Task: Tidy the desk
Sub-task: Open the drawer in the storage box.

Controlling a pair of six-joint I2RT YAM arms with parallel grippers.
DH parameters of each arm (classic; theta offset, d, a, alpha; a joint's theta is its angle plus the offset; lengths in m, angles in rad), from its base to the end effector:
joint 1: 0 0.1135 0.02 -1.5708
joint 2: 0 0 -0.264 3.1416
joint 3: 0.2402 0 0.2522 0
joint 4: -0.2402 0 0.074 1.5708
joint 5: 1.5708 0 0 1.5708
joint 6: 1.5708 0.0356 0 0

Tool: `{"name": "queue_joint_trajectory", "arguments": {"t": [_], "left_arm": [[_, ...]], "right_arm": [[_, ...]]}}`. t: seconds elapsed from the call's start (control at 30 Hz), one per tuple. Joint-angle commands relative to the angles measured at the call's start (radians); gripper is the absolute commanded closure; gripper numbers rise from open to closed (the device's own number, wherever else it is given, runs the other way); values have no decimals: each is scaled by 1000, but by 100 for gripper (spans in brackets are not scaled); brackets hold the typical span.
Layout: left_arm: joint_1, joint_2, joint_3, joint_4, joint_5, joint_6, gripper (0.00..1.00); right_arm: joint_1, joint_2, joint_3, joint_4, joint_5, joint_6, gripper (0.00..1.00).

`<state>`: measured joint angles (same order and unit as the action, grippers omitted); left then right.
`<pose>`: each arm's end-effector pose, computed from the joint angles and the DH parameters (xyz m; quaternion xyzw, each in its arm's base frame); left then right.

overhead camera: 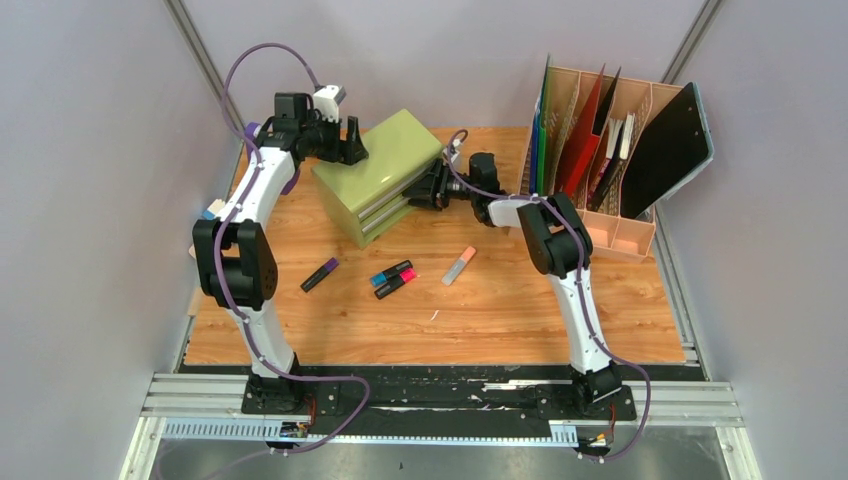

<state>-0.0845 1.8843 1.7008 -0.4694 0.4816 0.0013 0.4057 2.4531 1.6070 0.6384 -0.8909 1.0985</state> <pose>0.4341 -0.0533 0.3148 0.1429 0.8653 -0.2315 0.4210 0.4719 0.2328 0.1177 -0.0174 0.7513 0.6327 0.1866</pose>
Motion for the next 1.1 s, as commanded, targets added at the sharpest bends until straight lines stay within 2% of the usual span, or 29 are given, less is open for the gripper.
{"name": "queue_joint_trajectory", "arguments": {"t": [0.0,0.77,0.9,1.07], "left_arm": [[-37,8,-61,-268,98,-89,13],[-38,22,-87,-248,102,-86,14],[-38,21,-87,-247,102,-87,14],[-38,20,-89,-245,95,-90,14]], "right_arm": [[-5,25,58,34,-1,2,49],[-4,79,105,170,-14,146,74],[-5,84,100,185,-12,161,83],[-5,82,74,219,-11,195,100]]}}
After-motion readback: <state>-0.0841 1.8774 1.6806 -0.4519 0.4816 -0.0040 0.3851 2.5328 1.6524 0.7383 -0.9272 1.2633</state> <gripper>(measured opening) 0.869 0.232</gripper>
